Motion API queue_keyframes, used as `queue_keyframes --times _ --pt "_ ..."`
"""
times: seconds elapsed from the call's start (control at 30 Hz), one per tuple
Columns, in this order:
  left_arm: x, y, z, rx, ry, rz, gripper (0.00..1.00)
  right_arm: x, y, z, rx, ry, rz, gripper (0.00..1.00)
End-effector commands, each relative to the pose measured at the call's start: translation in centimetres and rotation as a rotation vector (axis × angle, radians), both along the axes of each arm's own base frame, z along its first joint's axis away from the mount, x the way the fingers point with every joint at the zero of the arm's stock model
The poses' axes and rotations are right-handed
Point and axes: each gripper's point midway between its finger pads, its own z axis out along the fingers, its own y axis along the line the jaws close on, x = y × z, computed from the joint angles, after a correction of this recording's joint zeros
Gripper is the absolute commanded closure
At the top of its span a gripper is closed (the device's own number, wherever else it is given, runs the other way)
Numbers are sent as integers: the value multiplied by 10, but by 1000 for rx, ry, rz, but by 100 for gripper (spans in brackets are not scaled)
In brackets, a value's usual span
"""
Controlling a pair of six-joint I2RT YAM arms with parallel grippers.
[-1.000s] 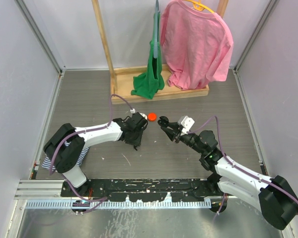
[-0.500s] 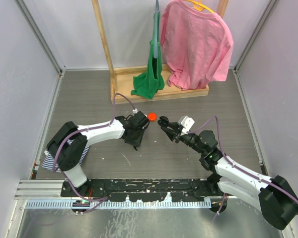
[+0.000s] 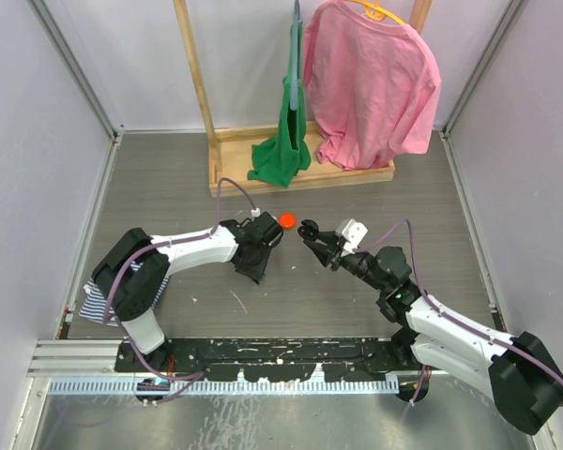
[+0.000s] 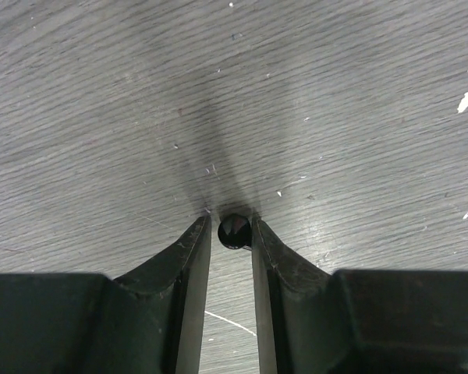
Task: Insert the wireless bluetooth earbuds into the charging case
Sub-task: Pick up the earbud from the center of the board.
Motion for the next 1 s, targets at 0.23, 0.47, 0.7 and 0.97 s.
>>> queue_keyframes --times 0.23,0.47,0.7,0.97 --pt "17 -2 19 -35 -122 -24 80 1 3 23 33 -58 15 76" --pt "33 -2 65 -126 -322 -77 86 -1 7 22 31 -50 40 76" --pt "40 -4 118 -223 -519 -184 89 -5 12 20 30 -44 73 76" --pt "32 -24 186 -430 -759 -371 88 -9 18 18 35 -33 116 76"
